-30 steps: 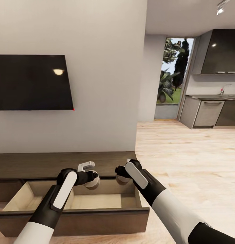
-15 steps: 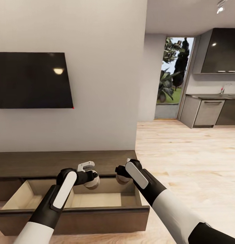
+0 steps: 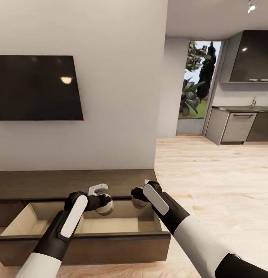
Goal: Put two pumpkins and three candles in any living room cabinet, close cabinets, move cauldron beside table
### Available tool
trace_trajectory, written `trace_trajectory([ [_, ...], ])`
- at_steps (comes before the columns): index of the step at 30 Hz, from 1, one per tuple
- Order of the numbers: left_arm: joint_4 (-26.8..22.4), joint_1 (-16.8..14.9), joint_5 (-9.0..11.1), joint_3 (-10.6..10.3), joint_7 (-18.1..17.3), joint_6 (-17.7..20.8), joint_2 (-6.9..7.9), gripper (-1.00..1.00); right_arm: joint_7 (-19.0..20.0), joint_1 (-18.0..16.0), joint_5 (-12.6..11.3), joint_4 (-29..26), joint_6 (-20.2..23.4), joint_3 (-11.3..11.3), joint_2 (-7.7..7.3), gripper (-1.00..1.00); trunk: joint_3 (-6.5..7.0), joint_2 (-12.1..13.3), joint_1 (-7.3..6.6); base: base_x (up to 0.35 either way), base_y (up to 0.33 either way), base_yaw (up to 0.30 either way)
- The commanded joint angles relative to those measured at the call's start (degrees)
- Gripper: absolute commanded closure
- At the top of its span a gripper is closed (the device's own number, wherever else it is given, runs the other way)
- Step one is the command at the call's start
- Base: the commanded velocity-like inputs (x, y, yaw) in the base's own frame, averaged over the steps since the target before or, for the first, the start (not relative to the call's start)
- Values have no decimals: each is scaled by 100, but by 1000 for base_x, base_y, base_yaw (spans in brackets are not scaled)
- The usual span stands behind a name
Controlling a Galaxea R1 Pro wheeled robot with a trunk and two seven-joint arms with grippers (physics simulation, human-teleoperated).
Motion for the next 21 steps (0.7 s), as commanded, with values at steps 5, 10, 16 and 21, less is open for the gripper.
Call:
trace_trajectory([
  [5, -5, -4, 55, -3, 61, -27, -4, 100, -42, -7, -33, -16, -24, 15, -1, 100, -96, -205, 110, 0, 0, 0],
  [10, -5, -4, -125, 4, 215, -151, -12, 100, -42, -7, 45, 55, -34, 16, -1, 100, -186, -406, 220, 0, 0, 0],
  [16, 3, -4, -178, -22, 293, -252, -52, 100, -6, -7, 315, 510, -107, 225, -12, 100, -294, -647, 351, 0, 0, 0],
  [21, 4, -4, -176, -30, 375, -337, -106, 100, 533, -7, 406, 720, -242, 290, -13, 100, -384, -847, 461, 0, 0, 0],
])
